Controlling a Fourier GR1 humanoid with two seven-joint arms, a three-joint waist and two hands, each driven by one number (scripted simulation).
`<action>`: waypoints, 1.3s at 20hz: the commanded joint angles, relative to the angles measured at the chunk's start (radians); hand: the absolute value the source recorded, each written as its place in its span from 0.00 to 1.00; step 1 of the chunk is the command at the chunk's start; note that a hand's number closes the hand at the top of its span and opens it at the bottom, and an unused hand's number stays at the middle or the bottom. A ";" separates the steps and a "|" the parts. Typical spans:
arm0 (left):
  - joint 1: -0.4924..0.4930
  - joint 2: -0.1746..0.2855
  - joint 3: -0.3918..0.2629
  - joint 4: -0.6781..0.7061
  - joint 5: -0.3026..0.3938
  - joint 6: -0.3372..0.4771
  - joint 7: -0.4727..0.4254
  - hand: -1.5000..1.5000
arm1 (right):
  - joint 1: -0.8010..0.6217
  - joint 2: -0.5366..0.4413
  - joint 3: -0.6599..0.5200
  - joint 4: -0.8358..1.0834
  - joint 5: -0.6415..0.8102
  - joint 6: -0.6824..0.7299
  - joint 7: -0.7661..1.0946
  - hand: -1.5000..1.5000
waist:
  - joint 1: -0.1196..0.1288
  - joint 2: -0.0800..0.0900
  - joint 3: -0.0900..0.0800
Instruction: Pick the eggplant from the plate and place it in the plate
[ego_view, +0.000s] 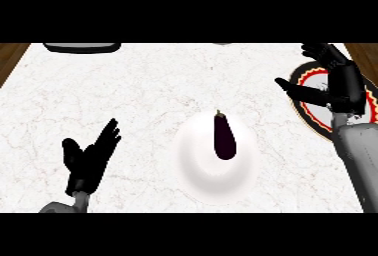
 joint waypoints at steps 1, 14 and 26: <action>0.005 -0.041 0.029 0.077 -0.010 -0.027 -0.002 0.50 | 0.011 0.033 0.003 0.007 0.024 0.037 -0.046 0.00 | -0.014 -0.008 0.000; 0.038 -0.035 0.014 0.004 -0.031 -0.021 0.026 0.50 | -0.122 -0.128 0.307 -0.112 0.216 0.402 0.452 0.00 | -0.009 -0.012 -0.001; 0.056 -0.045 0.051 -0.052 -0.064 -0.030 0.074 0.50 | -0.085 0.078 0.423 -0.193 0.435 0.393 0.708 0.00 | -0.010 -0.010 0.001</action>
